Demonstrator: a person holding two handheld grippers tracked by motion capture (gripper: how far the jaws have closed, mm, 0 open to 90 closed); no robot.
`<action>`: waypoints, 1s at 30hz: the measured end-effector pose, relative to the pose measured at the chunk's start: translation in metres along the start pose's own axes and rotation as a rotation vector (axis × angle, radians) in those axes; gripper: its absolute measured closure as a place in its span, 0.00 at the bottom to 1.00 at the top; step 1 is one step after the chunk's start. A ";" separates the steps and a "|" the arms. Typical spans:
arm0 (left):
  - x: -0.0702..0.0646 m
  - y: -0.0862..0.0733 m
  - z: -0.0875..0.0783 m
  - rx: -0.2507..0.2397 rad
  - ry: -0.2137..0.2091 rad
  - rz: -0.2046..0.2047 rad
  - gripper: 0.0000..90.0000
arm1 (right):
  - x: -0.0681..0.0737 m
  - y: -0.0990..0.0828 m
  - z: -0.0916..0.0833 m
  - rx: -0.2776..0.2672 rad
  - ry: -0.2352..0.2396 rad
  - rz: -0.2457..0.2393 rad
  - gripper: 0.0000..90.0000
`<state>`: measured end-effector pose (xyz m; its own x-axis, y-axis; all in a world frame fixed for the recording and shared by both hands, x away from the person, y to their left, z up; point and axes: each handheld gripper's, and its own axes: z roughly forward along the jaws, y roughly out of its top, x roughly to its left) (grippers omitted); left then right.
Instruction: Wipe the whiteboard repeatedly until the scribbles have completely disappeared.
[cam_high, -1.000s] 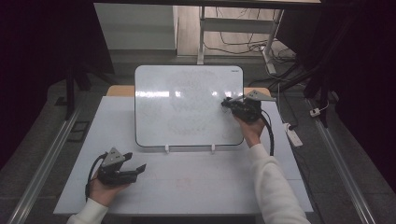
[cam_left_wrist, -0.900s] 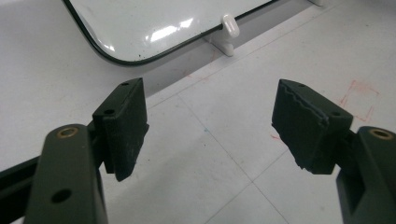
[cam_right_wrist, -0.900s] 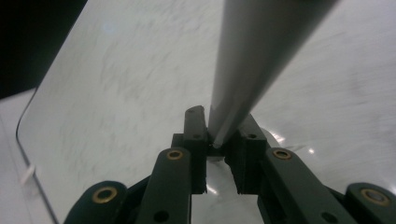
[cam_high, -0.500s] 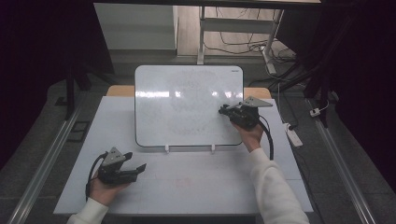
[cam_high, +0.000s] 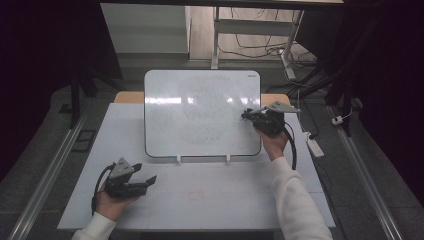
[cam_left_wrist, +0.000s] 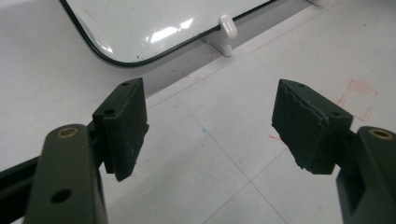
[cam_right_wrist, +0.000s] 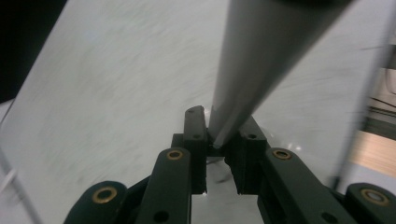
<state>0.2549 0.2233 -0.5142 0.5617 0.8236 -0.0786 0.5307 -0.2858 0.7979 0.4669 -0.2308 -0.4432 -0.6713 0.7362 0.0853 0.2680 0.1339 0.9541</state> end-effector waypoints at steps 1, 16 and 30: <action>0.000 0.000 0.000 0.000 -0.001 -0.001 0.31 | -0.001 -0.001 0.000 -0.007 0.006 0.018 0.86; 0.000 0.001 0.002 0.008 -0.004 0.003 0.31 | 0.014 -0.013 0.000 0.053 0.045 -0.036 0.86; -0.001 0.001 0.001 0.004 -0.002 0.007 0.31 | 0.004 -0.011 -0.007 0.049 0.025 -0.039 0.86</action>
<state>0.2556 0.2215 -0.5144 0.5665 0.8207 -0.0746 0.5298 -0.2933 0.7958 0.4561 -0.2342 -0.4507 -0.6986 0.7133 0.0561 0.2743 0.1946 0.9418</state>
